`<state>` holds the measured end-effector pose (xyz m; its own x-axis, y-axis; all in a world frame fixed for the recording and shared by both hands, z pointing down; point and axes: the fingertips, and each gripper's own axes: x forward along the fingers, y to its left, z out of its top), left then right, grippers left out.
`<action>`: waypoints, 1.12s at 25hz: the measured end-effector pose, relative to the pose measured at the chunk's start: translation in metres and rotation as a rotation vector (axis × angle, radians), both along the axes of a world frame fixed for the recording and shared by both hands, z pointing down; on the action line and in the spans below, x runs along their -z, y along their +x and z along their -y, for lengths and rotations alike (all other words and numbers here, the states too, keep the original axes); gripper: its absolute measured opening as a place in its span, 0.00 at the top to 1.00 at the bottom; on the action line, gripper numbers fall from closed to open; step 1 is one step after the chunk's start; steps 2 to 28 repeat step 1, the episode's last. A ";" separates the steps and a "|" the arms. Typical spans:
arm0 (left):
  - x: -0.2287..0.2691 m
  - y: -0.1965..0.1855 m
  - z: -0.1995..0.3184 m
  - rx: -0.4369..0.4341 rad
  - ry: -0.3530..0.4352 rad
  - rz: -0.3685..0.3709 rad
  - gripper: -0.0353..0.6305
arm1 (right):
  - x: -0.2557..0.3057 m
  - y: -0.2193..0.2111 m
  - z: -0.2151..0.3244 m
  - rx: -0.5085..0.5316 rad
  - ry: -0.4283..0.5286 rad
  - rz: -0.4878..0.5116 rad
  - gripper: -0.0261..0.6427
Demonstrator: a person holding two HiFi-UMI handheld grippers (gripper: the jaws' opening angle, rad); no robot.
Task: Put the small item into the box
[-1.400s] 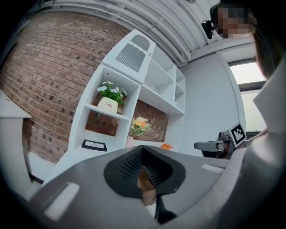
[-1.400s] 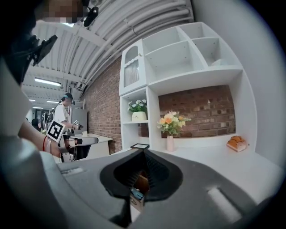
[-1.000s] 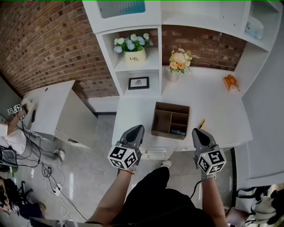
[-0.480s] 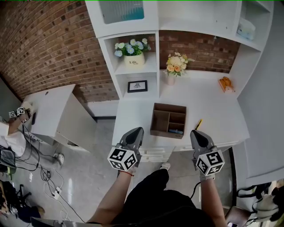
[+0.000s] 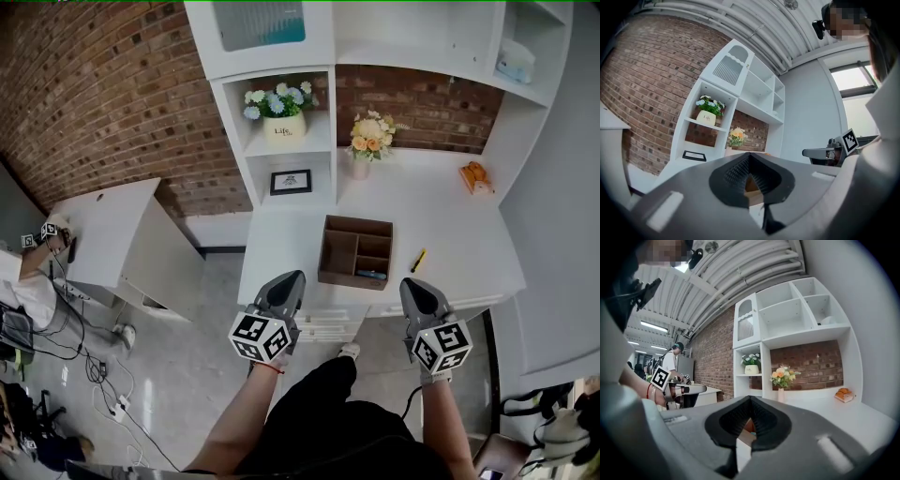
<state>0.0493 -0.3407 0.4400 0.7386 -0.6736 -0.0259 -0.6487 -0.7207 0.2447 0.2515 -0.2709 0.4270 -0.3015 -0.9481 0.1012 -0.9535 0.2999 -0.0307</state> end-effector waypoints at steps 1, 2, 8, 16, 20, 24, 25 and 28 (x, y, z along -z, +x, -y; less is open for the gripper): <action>-0.001 -0.001 -0.001 0.000 0.000 0.001 0.94 | -0.001 -0.001 -0.001 0.001 0.000 0.001 0.96; -0.001 -0.001 -0.001 0.000 0.000 0.001 0.94 | -0.001 -0.001 -0.001 0.001 0.000 0.001 0.96; -0.001 -0.001 -0.001 0.000 0.000 0.001 0.94 | -0.001 -0.001 -0.001 0.001 0.000 0.001 0.96; -0.001 -0.001 -0.001 0.000 0.000 0.001 0.94 | -0.001 -0.001 -0.001 0.001 0.000 0.001 0.96; -0.001 -0.001 -0.001 0.000 0.000 0.001 0.94 | -0.001 -0.001 -0.001 0.001 0.000 0.001 0.96; -0.001 -0.001 -0.001 0.000 0.000 0.001 0.94 | -0.001 -0.001 -0.001 0.001 0.000 0.001 0.96; -0.001 -0.001 -0.001 0.000 0.000 0.001 0.94 | -0.001 -0.001 -0.001 0.001 0.000 0.001 0.96; -0.001 -0.001 -0.001 0.000 0.000 0.001 0.94 | -0.001 -0.001 -0.001 0.001 0.000 0.001 0.96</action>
